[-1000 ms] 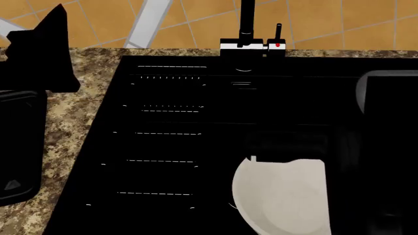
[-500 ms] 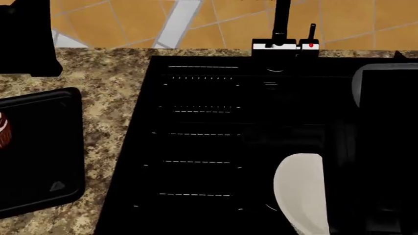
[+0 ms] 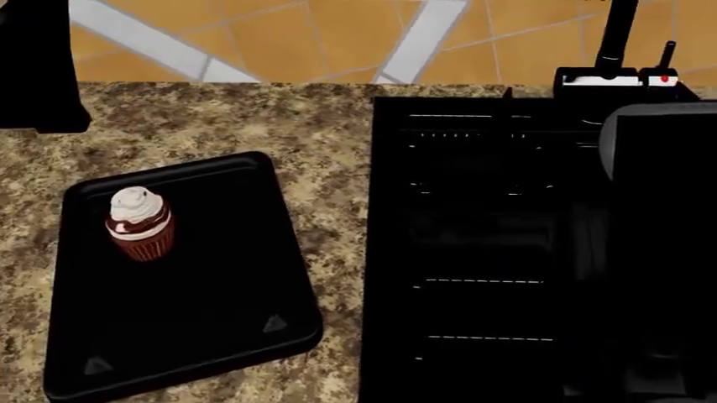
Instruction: Move the fresh-baked cupcake off the tray onto the counter, and place the bowl used for mixing into the sink.
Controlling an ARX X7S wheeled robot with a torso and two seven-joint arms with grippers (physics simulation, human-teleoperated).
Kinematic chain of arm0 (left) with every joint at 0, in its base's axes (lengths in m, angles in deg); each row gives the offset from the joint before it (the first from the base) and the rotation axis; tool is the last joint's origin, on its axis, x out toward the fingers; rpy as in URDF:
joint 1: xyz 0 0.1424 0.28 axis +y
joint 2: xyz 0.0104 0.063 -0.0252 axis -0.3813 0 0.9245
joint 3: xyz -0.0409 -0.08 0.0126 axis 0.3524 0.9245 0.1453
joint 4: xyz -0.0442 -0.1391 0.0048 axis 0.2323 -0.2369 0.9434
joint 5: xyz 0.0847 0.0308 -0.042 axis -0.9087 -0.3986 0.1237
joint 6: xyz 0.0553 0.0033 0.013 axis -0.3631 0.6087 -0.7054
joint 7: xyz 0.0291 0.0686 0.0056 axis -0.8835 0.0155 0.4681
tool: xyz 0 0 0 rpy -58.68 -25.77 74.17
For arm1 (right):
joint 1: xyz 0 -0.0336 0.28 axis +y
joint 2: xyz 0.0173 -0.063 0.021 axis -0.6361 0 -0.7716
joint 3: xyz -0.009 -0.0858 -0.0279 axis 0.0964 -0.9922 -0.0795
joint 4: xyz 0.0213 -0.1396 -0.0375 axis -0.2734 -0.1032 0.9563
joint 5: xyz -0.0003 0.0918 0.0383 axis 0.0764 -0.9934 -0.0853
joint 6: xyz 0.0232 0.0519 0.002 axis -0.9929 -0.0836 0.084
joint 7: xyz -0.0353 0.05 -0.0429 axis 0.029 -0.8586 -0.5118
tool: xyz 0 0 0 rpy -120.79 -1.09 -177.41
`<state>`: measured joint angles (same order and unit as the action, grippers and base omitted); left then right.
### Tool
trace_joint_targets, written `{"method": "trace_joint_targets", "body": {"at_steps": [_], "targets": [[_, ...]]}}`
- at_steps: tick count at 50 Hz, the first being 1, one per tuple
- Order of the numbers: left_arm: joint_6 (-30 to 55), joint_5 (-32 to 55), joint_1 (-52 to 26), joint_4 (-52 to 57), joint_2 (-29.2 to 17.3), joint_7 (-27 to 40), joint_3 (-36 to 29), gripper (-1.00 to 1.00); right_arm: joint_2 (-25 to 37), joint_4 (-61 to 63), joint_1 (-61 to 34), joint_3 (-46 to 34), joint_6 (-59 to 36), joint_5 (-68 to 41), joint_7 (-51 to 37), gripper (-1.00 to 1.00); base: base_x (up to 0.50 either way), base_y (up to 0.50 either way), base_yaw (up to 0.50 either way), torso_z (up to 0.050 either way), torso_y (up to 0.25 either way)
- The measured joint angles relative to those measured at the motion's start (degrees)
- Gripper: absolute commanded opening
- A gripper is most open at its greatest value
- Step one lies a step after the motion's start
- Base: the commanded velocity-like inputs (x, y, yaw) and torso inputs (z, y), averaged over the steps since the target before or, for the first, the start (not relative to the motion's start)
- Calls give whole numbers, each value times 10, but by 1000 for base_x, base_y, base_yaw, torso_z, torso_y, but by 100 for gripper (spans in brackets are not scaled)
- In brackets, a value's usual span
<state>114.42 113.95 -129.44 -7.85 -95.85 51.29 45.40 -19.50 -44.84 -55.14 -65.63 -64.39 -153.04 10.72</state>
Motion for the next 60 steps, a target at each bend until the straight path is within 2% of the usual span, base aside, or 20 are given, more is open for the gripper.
{"method": "trace_joint_targets", "body": {"at_steps": [26,55,60], "targets": [[-60,-95,79,15,-6,-89,19,100,-13,-12,-2,7,-15,-8,0,100,-1,500,0,0,0],[-74,-121,102,23,-11,-101,16,100,-17,-17,13,11,-10,-5,10,100,-1,500,0,0,0],[-75,-123,103,24,-13,-100,16,100,-17,-18,16,12,-8,-8,16,100,0,63,0,0,0]]}}
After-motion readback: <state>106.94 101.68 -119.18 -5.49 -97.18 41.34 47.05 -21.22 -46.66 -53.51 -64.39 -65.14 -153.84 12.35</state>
